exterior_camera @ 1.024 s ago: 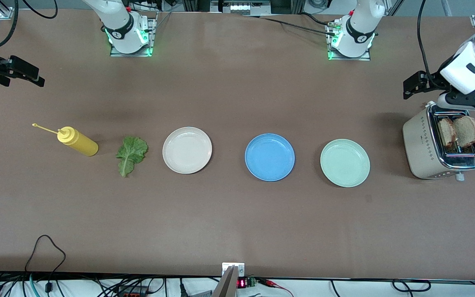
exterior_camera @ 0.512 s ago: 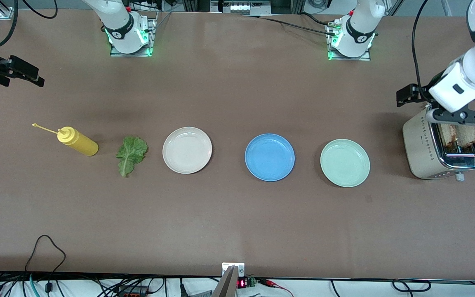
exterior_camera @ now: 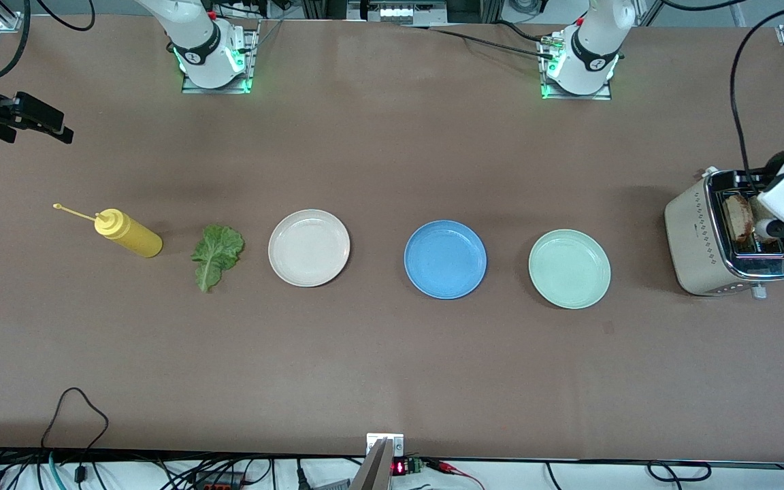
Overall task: Make sandwich in blue plate with both arms
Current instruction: 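Move the left gripper down over the toaster toward the toast slices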
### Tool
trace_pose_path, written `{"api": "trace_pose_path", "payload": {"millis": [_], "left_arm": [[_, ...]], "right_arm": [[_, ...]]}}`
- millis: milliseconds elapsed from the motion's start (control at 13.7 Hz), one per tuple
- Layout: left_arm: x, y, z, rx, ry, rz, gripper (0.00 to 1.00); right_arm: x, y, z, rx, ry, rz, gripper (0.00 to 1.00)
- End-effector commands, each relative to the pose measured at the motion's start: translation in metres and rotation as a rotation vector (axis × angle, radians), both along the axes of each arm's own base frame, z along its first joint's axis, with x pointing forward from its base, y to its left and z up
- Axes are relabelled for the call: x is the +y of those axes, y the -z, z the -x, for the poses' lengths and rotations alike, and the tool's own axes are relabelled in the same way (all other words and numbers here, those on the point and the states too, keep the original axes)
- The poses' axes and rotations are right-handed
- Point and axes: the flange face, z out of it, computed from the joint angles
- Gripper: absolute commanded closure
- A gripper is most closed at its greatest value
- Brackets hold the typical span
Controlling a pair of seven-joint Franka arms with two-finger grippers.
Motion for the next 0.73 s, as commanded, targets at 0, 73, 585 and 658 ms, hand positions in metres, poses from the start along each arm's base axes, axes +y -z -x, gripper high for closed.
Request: {"api": "trace_pose_path", "payload": {"millis": [0, 73, 585, 658], "left_arm": [[0.024, 0.009, 0.009, -0.033, 0.057, -0.019, 0.0], [0.029, 0.019, 0.013, -0.077, 0.083, -0.013, 0.0], [0.063, 0.07, 0.047, -0.269, 0.148, 0.003, 0.0], [0.062, 0.082, 0.049, -0.284, 0.158, 0.008, 0.01]], "right_arm": [[0.002, -0.005, -0.002, -0.007, -0.015, 0.015, 0.0], [0.001, -0.005, -0.002, -0.007, -0.014, 0.014, 0.0], [-0.007, -0.003, -0.002, 0.003, -0.004, 0.001, 0.0], [-0.005, -0.003, -0.002, 0.004, -0.007, 0.007, 0.0]]}}
